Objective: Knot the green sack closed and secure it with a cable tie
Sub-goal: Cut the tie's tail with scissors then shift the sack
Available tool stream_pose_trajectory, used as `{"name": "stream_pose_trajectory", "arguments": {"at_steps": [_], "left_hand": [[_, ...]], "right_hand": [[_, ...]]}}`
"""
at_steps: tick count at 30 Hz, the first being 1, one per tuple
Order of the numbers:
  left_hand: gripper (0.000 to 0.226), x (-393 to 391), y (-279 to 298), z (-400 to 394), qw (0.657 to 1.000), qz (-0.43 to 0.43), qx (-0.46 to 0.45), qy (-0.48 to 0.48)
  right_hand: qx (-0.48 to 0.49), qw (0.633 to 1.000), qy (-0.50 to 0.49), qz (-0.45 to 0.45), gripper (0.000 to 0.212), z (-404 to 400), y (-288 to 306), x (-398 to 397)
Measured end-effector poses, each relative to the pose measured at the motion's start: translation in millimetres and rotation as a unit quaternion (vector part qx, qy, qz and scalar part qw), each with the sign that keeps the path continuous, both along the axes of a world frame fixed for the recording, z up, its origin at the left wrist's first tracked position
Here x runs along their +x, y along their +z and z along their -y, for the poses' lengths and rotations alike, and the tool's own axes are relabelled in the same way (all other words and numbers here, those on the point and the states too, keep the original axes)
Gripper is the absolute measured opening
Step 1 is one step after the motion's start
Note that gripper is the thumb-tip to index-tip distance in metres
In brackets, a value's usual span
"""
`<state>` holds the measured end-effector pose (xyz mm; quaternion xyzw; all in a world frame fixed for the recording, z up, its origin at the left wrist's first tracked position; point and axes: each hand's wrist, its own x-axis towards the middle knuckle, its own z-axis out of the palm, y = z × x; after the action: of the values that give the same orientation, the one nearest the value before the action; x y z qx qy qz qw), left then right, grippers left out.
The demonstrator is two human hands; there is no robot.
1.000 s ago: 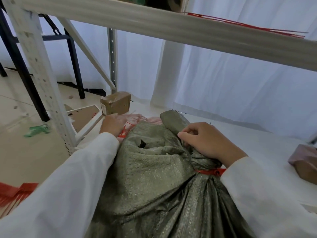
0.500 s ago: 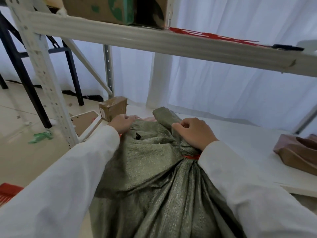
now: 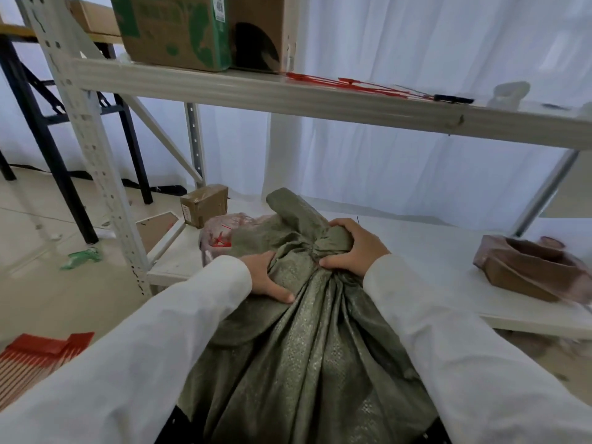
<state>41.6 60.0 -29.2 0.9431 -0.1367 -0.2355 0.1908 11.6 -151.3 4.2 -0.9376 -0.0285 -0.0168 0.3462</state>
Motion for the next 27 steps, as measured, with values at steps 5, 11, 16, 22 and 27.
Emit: {"name": "stream_pose_trajectory", "arguments": {"at_steps": [5,11,16,22,27], "left_hand": [[0.086,-10,11,32,0.999,0.02,-0.02,-0.019],[0.08,-17,16,93,0.995,0.048,-0.043,-0.074],[0.088,-22,31,130,0.983,0.022,-0.163,-0.077],[0.097,-46,24,178,0.97,-0.034,-0.188,-0.148],[0.08,-73,19,211,0.94,-0.114,-0.236,-0.219]], "right_hand": [[0.046,0.995,-0.072,0.057,0.064,14,12,-11],[0.022,0.982,-0.153,0.105,0.064,57,23,-30],[-0.006,0.961,-0.224,0.164,0.057,101,37,-51],[-0.065,0.947,-0.265,0.169,0.052,135,38,-60],[-0.107,0.917,-0.334,0.191,0.052,171,45,-79]]}}
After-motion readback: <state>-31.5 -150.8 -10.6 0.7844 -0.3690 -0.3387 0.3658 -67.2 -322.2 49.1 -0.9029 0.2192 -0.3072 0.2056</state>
